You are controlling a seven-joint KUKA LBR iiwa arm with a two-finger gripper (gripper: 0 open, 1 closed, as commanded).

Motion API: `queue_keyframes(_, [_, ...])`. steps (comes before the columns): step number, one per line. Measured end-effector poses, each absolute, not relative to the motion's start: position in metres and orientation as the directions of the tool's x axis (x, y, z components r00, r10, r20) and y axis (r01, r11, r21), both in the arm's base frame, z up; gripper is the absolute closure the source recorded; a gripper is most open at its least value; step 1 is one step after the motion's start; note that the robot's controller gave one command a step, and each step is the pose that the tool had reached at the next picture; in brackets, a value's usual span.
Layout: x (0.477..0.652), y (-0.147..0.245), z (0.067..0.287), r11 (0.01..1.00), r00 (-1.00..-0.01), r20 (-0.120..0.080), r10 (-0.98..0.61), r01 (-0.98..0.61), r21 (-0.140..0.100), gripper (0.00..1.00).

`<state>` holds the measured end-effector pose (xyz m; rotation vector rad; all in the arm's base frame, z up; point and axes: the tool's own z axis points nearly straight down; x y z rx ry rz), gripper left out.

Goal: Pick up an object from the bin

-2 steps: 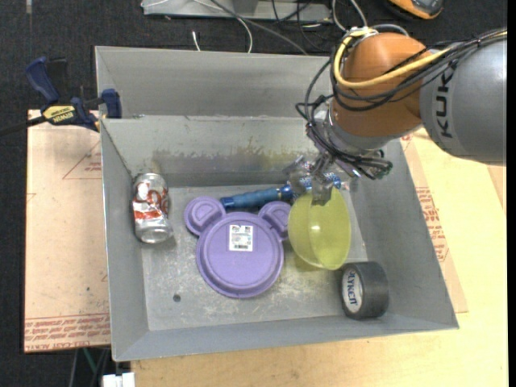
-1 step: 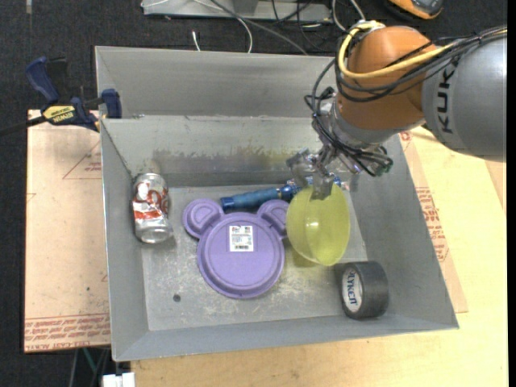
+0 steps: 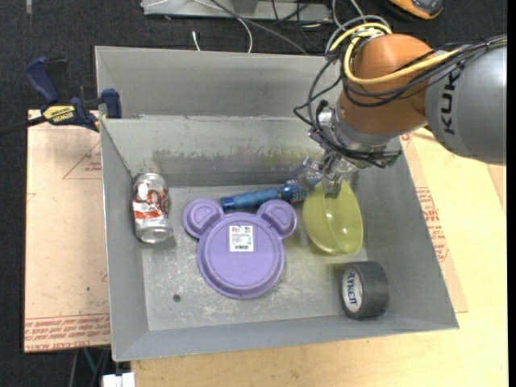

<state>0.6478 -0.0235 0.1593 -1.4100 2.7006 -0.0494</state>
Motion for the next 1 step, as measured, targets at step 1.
queue_keyframes(1, [0.6495, -0.0145, 0.1246, 0.851, -0.845, -0.097, -0.526, -0.524, -0.044, 1.00])
